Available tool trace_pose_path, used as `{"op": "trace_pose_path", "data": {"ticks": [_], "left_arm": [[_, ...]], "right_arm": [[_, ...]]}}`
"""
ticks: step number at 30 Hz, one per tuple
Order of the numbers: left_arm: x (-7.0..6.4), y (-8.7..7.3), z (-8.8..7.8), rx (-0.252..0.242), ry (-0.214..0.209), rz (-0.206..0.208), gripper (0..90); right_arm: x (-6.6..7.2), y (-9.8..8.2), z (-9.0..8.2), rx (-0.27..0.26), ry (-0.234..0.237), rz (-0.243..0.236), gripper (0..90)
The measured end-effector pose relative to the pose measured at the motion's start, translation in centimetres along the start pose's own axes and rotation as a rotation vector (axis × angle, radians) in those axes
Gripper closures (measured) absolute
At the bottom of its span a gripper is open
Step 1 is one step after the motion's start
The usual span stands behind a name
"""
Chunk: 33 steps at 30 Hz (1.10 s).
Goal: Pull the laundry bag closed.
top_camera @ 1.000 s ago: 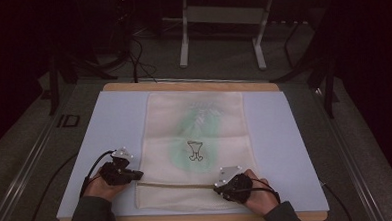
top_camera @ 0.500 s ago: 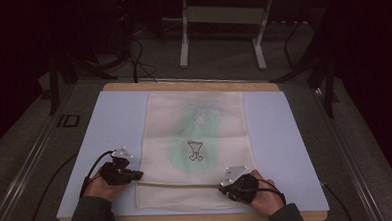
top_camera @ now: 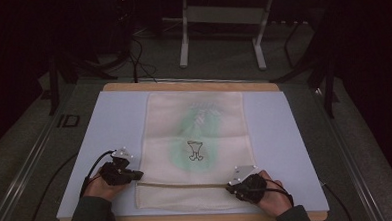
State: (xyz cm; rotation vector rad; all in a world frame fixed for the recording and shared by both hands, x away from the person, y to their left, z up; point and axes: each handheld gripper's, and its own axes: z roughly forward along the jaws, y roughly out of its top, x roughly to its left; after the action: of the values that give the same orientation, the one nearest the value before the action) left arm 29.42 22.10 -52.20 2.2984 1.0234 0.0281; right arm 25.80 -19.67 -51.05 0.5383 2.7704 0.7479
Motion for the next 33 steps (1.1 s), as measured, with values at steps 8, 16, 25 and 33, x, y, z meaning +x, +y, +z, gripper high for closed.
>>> {"op": "trace_pose_path", "data": {"ticks": [8,16,25,33], "left_arm": [[0.0,0.0,0.0,-0.001,0.000,-0.001,89.8],[0.0,0.0,0.0,0.000,0.001,0.001,89.8],[-0.1,0.0,0.0,-0.002,0.002,-0.001,89.8],[0.0,0.0,0.0,-0.002,0.001,0.000,89.8]], "right_arm": [[-0.5,-0.9,-0.7,-0.002,0.001,0.016,82.3],[-0.7,-1.4,-1.0,-0.003,0.003,0.025,82.3],[-1.4,-2.7,-2.2,-0.006,-0.011,0.055,82.3],[-2.1,-3.6,-2.9,-0.014,-0.017,0.081,82.3]]}}
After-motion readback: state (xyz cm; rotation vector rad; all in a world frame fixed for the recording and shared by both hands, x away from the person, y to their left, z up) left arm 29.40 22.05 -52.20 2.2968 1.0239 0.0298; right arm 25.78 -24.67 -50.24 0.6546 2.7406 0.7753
